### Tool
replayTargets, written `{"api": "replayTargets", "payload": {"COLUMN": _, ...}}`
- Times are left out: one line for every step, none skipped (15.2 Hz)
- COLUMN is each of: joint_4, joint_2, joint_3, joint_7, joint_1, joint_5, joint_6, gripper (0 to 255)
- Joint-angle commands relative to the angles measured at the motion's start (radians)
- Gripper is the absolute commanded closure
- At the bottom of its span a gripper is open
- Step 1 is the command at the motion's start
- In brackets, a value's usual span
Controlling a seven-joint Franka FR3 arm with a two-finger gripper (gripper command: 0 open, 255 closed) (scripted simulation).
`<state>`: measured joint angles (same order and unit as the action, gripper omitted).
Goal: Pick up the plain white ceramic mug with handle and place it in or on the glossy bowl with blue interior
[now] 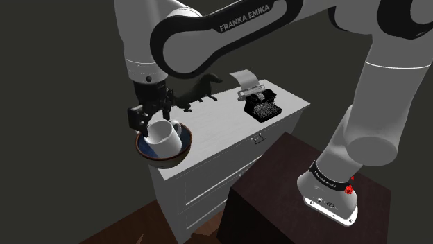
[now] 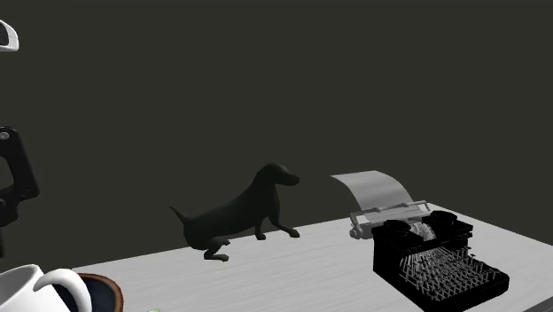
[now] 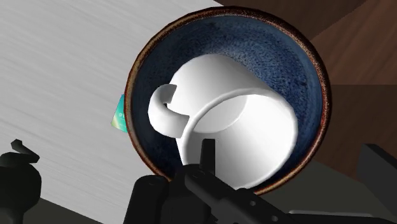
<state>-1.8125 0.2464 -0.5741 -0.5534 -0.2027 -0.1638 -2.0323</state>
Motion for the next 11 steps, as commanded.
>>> {"api": "replayTargets", "payload": {"joint_4": 0.038, "joint_2": -0.01, "joint_3": -0.003, "joint_7": 0.006, "joint_1": 0.0, "joint_5": 0.009, "joint_6": 0.046, "gripper": 0}}
{"api": "replayTargets", "payload": {"joint_4": 0.06, "joint_2": -0.02, "joint_3": -0.006, "joint_7": 0.011, "joint_1": 0.001, "joint_5": 0.016, "joint_6": 0.076, "gripper": 0}}
{"api": "replayTargets", "payload": {"joint_4": 0.079, "joint_2": -0.026, "joint_3": -0.007, "joint_7": 0.014, "joint_1": 0.001, "joint_5": 0.02, "joint_6": 0.101, "gripper": 0}}
{"api": "replayTargets", "payload": {"joint_4": 0.079, "joint_2": -0.026, "joint_3": -0.007, "joint_7": 0.014, "joint_1": 0.001, "joint_5": 0.02, "joint_6": 0.101, "gripper": 0}}
{"api": "replayTargets", "payload": {"joint_4": 0.079, "joint_2": -0.026, "joint_3": -0.007, "joint_7": 0.014, "joint_1": 0.001, "joint_5": 0.02, "joint_6": 0.101, "gripper": 0}}
{"api": "replayTargets", "payload": {"joint_4": 0.079, "joint_2": -0.026, "joint_3": -0.007, "joint_7": 0.014, "joint_1": 0.001, "joint_5": 0.02, "joint_6": 0.101, "gripper": 0}}
{"api": "replayTargets", "payload": {"joint_4": 0.079, "joint_2": -0.026, "joint_3": -0.007, "joint_7": 0.014, "joint_1": 0.001, "joint_5": 0.02, "joint_6": 0.101, "gripper": 0}}
{"api": "replayTargets", "payload": {"joint_4": 0.079, "joint_2": -0.026, "joint_3": -0.007, "joint_7": 0.014, "joint_1": 0.001, "joint_5": 0.02, "joint_6": 0.101, "gripper": 0}}
{"api": "replayTargets", "payload": {"joint_4": 0.079, "joint_2": -0.026, "joint_3": -0.007, "joint_7": 0.014, "joint_1": 0.001, "joint_5": 0.02, "joint_6": 0.101, "gripper": 0}}
{"api": "replayTargets", "payload": {"joint_4": 0.079, "joint_2": -0.026, "joint_3": -0.007, "joint_7": 0.014, "joint_1": 0.001, "joint_5": 0.02, "joint_6": 0.101, "gripper": 0}}
{"api": "replayTargets", "payload": {"joint_4": 0.079, "joint_2": -0.026, "joint_3": -0.007, "joint_7": 0.014, "joint_1": 0.001, "joint_5": 0.02, "joint_6": 0.101, "gripper": 0}}
